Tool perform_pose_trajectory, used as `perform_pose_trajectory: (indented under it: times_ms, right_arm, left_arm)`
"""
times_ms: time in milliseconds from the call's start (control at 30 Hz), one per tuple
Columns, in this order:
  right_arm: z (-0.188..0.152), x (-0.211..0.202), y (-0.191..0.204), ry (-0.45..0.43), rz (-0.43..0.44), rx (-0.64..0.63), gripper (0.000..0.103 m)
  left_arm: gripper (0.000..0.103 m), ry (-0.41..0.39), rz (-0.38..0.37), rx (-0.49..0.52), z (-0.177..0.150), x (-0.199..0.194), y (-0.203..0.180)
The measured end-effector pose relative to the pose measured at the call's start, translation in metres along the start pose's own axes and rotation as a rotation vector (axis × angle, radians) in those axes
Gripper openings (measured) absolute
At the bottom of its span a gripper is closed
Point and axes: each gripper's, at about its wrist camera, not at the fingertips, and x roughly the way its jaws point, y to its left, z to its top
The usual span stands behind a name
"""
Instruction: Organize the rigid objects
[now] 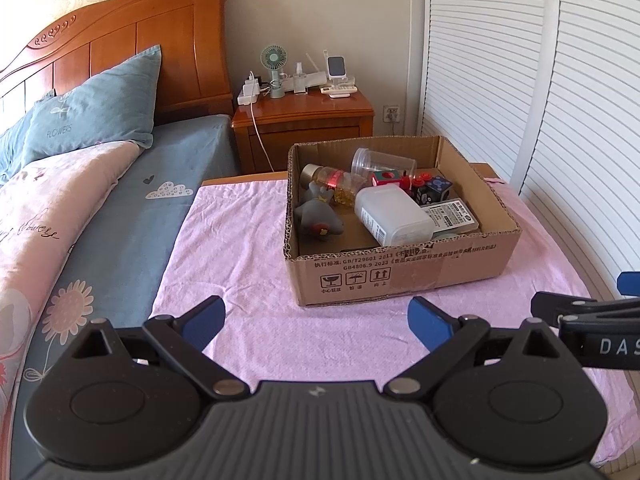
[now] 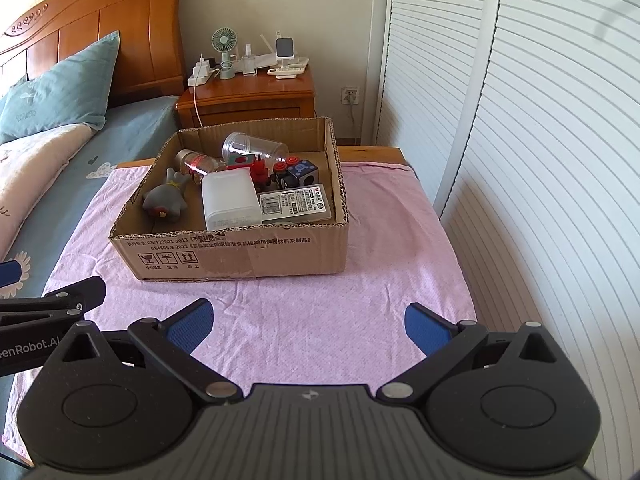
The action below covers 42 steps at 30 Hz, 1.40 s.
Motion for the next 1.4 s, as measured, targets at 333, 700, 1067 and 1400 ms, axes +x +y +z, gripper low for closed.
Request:
perform_pose_trajectory:
  times_ms: [333,700,1067,1400]
  right_arm:
    - [0.0002,-0.0002,-0.001,-0.003,-0.005,-0.001,0.103]
    - [0.0001,-0.0008,-0.0023,-0.005,-0.005,0.002,0.103]
    - [0.0004,-0.0016,-0.0021,-0.008,-0.006,0.001,0.103]
    - [0.0004,-0.0026,-0.0025,-0.01,-0.006,0.0,0.103]
  left_arm:
    - [0.098,-0.004,0.0,-0.001,0.0012,-0.002,-0.0001]
    - [0.098,-0.005,0.001,-0.002,0.0015,-0.0026,-0.0006]
    - [0.098,-0.008,0.001,-0.002,0.002,-0.0034,-0.0009]
    - [0.098,-0.008,0.001,-0.005,0.0025,-0.0041,-0.001]
